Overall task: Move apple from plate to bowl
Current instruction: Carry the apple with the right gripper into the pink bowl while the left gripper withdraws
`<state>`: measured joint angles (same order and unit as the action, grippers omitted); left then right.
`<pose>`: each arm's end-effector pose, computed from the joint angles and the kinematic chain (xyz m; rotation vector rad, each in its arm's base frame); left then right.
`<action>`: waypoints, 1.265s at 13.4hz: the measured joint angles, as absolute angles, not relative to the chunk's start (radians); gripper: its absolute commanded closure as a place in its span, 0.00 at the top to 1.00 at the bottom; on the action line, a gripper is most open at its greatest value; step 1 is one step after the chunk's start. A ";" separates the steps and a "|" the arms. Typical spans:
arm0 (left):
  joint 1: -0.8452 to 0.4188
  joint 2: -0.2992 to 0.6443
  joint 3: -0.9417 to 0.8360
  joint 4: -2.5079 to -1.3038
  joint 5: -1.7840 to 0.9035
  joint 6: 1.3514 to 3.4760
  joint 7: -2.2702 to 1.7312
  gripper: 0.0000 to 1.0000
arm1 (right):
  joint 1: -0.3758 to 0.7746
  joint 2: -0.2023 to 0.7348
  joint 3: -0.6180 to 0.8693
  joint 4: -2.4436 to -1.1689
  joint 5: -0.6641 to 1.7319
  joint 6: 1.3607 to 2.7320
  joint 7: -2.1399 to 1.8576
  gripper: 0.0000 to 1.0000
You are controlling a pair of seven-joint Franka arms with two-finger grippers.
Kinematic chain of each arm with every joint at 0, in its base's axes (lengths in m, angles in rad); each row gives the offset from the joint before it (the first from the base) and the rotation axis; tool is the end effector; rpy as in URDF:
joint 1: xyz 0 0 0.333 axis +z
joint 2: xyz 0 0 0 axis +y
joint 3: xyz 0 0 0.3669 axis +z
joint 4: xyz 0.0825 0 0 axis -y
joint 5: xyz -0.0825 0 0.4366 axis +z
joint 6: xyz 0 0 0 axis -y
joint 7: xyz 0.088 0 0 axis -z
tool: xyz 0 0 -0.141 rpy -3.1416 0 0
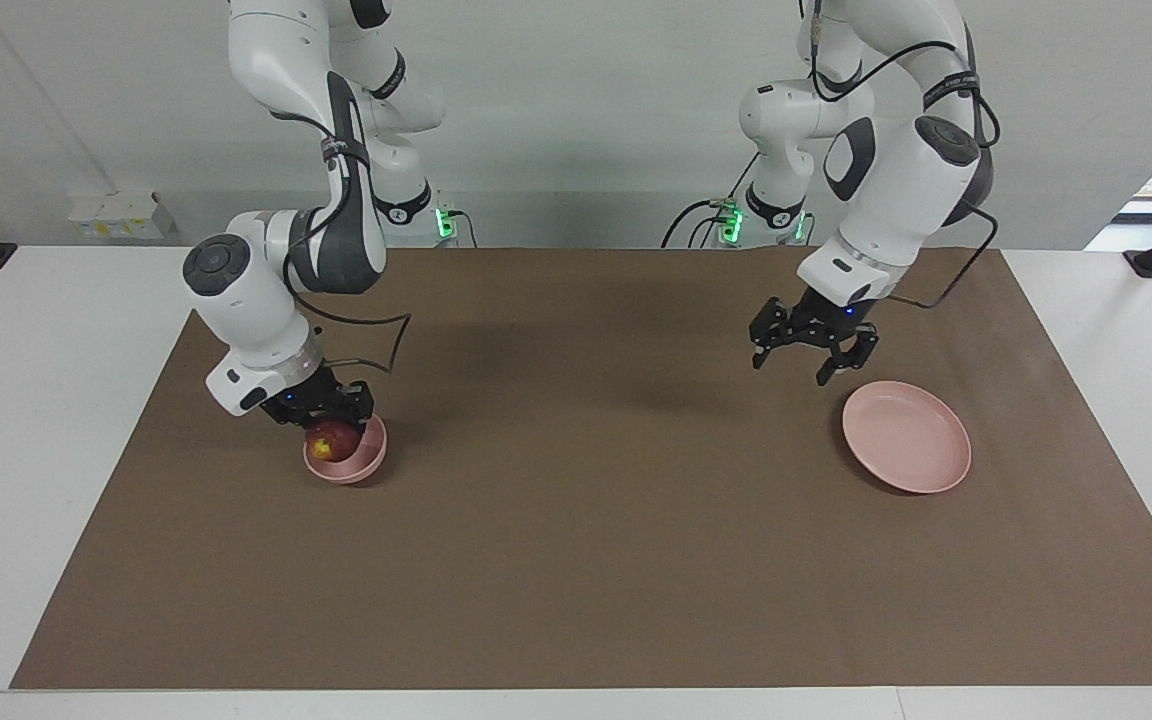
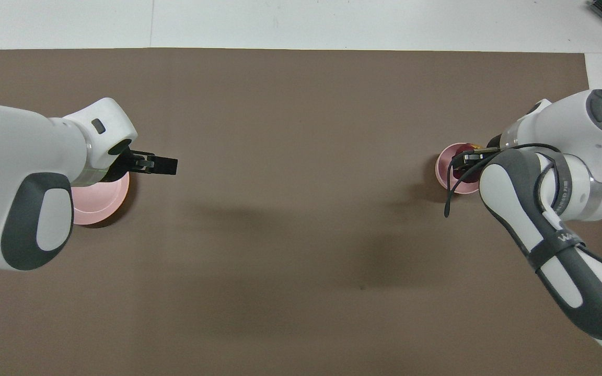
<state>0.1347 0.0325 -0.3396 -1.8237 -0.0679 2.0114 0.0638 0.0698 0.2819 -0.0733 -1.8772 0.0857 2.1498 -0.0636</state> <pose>0.6307 -0.1350 0.5290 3.0251 -0.3702 0.2311 0.6771 0.0059 0.3476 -3.0901 -0.0242 0.0100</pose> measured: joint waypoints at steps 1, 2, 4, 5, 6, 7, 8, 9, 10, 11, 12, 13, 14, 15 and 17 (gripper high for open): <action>0.141 0.032 -0.340 -1.778 -0.060 1.949 0.064 1.00 | 0.072 0.287 -0.073 -1.876 0.086 2.150 -0.064 0.07; 0.146 0.032 -0.340 -1.732 -0.056 1.890 0.064 1.00 | 0.073 0.290 -0.071 -1.874 0.086 2.150 -0.064 0.14; 0.151 0.031 -0.340 -1.667 -0.052 1.808 0.064 1.00 | 0.072 0.296 -0.070 -1.873 0.086 2.153 -0.064 0.30; 0.152 0.031 -0.340 -1.654 -0.051 1.794 0.064 1.00 | 0.072 0.304 -0.070 -1.873 0.086 2.168 -0.064 0.44; 0.153 0.031 -0.340 -1.652 -0.051 1.792 0.064 1.00 | 0.072 0.316 -0.070 -1.873 0.086 2.189 -0.064 0.52; 0.153 0.033 -0.340 -1.652 -0.051 1.792 0.064 1.00 | 0.072 0.329 -0.070 -1.873 0.086 2.206 -0.064 0.58; 0.154 0.035 -0.340 -1.652 -0.051 1.792 0.063 1.00 | 0.072 0.339 -0.071 -1.873 0.086 2.214 -0.064 0.69; 0.156 0.037 -0.339 -1.653 -0.051 1.789 0.062 1.00 | 0.071 0.345 -0.071 -1.873 0.086 2.217 -0.064 0.84; 0.167 0.038 -0.339 -1.653 -0.050 1.788 0.061 1.00 | 0.072 0.348 -0.071 -1.873 0.086 2.217 -0.064 0.92; 0.187 0.038 -0.338 -1.653 -0.050 1.788 0.060 1.00 | 0.072 0.348 -0.071 -1.873 0.086 2.217 -0.064 1.00; 0.209 0.039 -0.337 -1.653 -0.050 1.788 0.061 1.00 | 0.072 0.348 -0.071 -1.870 0.086 2.217 -0.064 1.00; 0.223 0.040 -0.336 -1.653 -0.050 1.788 0.061 1.00 | 0.072 0.348 -0.071 -1.868 0.086 2.217 -0.064 1.00; 0.230 0.040 -0.336 -1.653 -0.050 1.788 0.061 1.00 | 0.073 0.348 -0.071 -1.866 0.086 2.217 -0.064 1.00; 0.231 0.040 -0.336 -1.653 -0.050 1.788 0.061 1.00 | 0.073 0.348 -0.069 -1.865 0.086 2.217 -0.064 1.00; 0.231 0.040 -0.338 -1.653 -0.050 1.788 0.061 1.00 | 0.075 0.346 -0.068 -1.856 0.086 2.217 -0.064 1.00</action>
